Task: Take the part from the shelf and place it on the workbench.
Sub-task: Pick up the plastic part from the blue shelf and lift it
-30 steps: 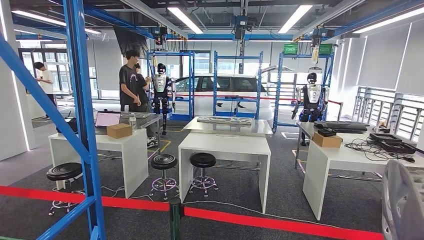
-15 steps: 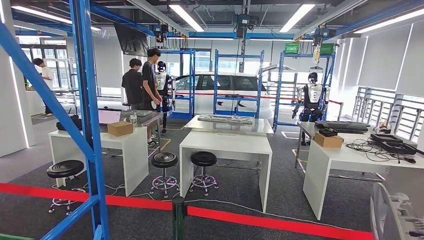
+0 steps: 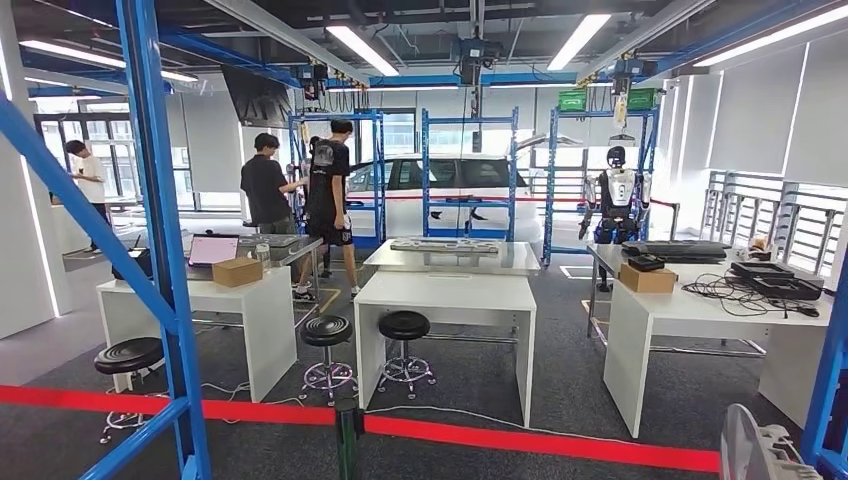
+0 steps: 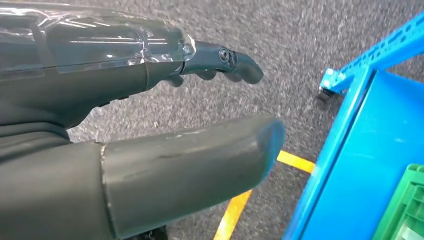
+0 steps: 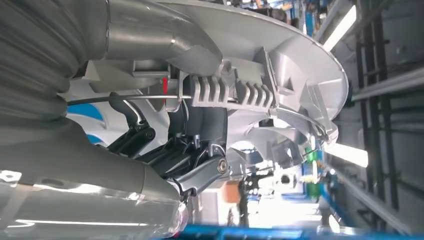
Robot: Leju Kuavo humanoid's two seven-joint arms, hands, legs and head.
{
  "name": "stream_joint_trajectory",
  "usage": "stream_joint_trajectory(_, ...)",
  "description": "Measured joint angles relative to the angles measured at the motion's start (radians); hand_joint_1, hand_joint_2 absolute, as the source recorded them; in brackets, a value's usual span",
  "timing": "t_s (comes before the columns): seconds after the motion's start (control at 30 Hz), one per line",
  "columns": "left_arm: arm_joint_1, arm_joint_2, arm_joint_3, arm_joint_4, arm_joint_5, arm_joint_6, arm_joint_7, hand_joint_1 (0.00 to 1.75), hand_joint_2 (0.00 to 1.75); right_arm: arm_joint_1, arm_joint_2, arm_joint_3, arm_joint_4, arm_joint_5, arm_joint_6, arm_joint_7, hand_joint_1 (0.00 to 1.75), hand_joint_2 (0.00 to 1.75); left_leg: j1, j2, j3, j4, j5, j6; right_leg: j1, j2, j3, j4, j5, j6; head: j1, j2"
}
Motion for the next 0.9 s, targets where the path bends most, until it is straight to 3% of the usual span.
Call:
stream_joint_trajectory(0.1, 0.001, 0.01, -0.001, 0.0, -0.013, -0.006, 0.001, 0.0, 0.0, 0.013, 0.002, -0.016, 0.023, -0.005, -0.007, -0.019, 1.75, 1.75, 0.002, -0.009, -0.06, 0.17, -0.119, -0.008, 0.002, -0.007, -0.028, 0.004, 0.018, -0.011, -0.001, 0.0)
stream_joint_trajectory(0.13, 0.001, 0.012, -0.003, 0.0, -0.018, -0.008, 0.001, 0.0, 0.0, 0.018, 0.002, -0.021, 0.028, -0.005, -0.01, -0.021, 1.75, 1.75, 0.002, -0.01, -0.072, 0.218, -0.139, -0.01, 0.004, -0.008, -0.04, 0.009, 0.023, -0.011, -0.001, 0.0)
stream_joint_trajectory(0.17, 0.002, 0.014, -0.006, 0.0, -0.021, -0.008, 0.001, 0.0, 0.0, 0.023, 0.002, -0.027, 0.033, -0.004, -0.012, -0.022, 1.75, 1.75, 0.002, -0.01, -0.067, 0.232, -0.139, -0.01, 0.005, -0.009, -0.051, 0.014, 0.028, -0.011, -0.001, 0.0)
stream_joint_trajectory(0.2, 0.003, 0.016, -0.008, 0.0, -0.022, -0.009, 0.001, 0.0, 0.0, 0.026, 0.002, -0.032, 0.038, -0.004, -0.014, -0.023, 1.75, 1.75, 0.002, -0.01, -0.043, 0.21, -0.122, -0.01, 0.005, -0.01, -0.063, 0.02, 0.032, -0.009, -0.001, 0.0)
stream_joint_trajectory(0.3, 0.002, 0.02, -0.015, 0.0, -0.026, -0.009, 0.001, 0.0, 0.0, 0.034, 0.002, -0.046, 0.05, -0.001, -0.015, -0.023, 1.75, 1.75, 0.0, -0.011, 0.084, 0.023, -0.065, -0.001, 0.006, -0.008, -0.089, 0.039, 0.042, 0.002, -0.001, 0.0)
stream_joint_trajectory(0.33, 0.002, 0.021, -0.017, 0.0, -0.03, -0.01, 0.0, 0.0, 0.0, 0.036, 0.002, -0.051, 0.053, 0.001, -0.016, -0.024, 1.75, 1.75, -0.001, -0.013, 0.106, -0.016, -0.059, 0.004, 0.007, -0.008, -0.093, 0.042, 0.047, 0.008, -0.001, 0.0)
stream_joint_trajectory(0.43, 0.001, 0.02, -0.027, -0.001, -0.049, -0.017, -0.001, 0.0, 0.0, 0.041, 0.001, -0.068, 0.055, 0.016, -0.021, -0.02, 1.75, 1.75, -0.005, -0.016, 0.099, -0.032, -0.046, 0.023, 0.006, -0.004, -0.099, 0.041, 0.065, 0.028, -0.001, 0.0)
stream_joint_trajectory(0.47, -0.001, 0.019, -0.033, -0.001, -0.056, -0.019, -0.001, 0.0, 0.0, 0.042, 0.001, -0.074, 0.055, 0.023, -0.021, -0.015, 1.75, 1.75, -0.004, -0.015, 0.091, -0.034, -0.037, 0.032, 0.005, -0.002, -0.106, 0.045, 0.059, 0.033, -0.001, -0.001)
stream_joint_trajectory(0.53, -0.008, 0.013, -0.045, -0.003, -0.075, -0.02, -0.002, 0.0, 0.0, 0.042, -0.004, -0.086, 0.054, 0.042, -0.021, 0.002, 1.75, 1.75, -0.002, -0.015, 0.069, -0.038, -0.013, 0.05, 0.005, 0.004, -0.129, 0.1, -0.005, 0.041, 0.0, -0.001)
stream_joint_trajectory(0.6, -0.015, 0.002, -0.059, -0.007, -0.093, -0.02, 0.003, 0.0, 0.0, 0.037, -0.008, -0.094, 0.052, 0.069, -0.019, 0.025, 1.75, 1.75, -0.007, -0.016, 0.041, -0.037, 0.01, 0.059, 0.006, 0.005, -0.158, 0.219, -0.104, 0.044, 0.002, 0.0)
stream_joint_trajectory(0.63, -0.017, -0.004, -0.067, -0.009, -0.1, -0.019, 0.007, 0.0, 0.0, 0.035, -0.008, -0.096, 0.052, 0.083, -0.019, 0.036, 1.75, 1.75, -0.01, -0.017, 0.027, -0.037, 0.021, 0.061, 0.006, 0.005, -0.164, 0.275, -0.133, 0.043, 0.002, -0.001)
stream_joint_trajectory(0.67, -0.018, -0.008, -0.076, -0.01, -0.107, -0.016, 0.012, 0.0, 0.0, 0.034, -0.008, -0.098, 0.051, 0.095, -0.019, 0.046, 1.75, 1.75, -0.014, -0.017, 0.014, -0.036, 0.031, 0.063, 0.008, 0.005, -0.159, 0.306, -0.14, 0.041, 0.002, 0.0)
stream_joint_trajectory(0.7, -0.019, -0.012, -0.084, -0.01, -0.112, -0.012, 0.017, 0.0, 0.0, 0.033, -0.008, -0.099, 0.05, 0.103, -0.019, 0.053, 1.75, 1.75, -0.017, -0.017, 0.001, -0.035, 0.042, 0.063, 0.009, 0.005, -0.138, 0.303, -0.126, 0.037, 0.002, 0.0)
stream_joint_trajectory(0.77, -0.019, -0.019, -0.098, -0.01, -0.122, -0.005, 0.023, 0.0, 0.0, 0.034, -0.009, -0.105, 0.046, 0.112, -0.021, 0.063, 1.75, 1.75, -0.023, -0.018, -0.02, -0.035, 0.061, 0.062, 0.016, 0.005, -0.046, 0.194, -0.076, 0.02, 0.002, 0.0)
stream_joint_trajectory(0.83, -0.019, -0.025, -0.112, -0.01, -0.132, 0.0, 0.027, 0.0, 0.0, 0.036, -0.011, -0.112, 0.039, 0.116, -0.025, 0.068, 1.75, 1.75, -0.028, -0.017, -0.033, -0.034, 0.079, 0.057, 0.025, 0.004, 0.055, 0.044, -0.062, 0.003, 0.001, 0.0)
stream_joint_trajectory(0.9, -0.019, -0.03, -0.126, -0.011, -0.14, 0.002, 0.035, 0.0, 0.0, 0.04, -0.015, -0.12, 0.026, 0.117, -0.029, 0.072, 1.75, 1.75, -0.028, -0.016, -0.04, -0.037, 0.098, 0.048, 0.032, 0.004, 0.09, -0.025, -0.067, -0.004, 0.001, 0.0)
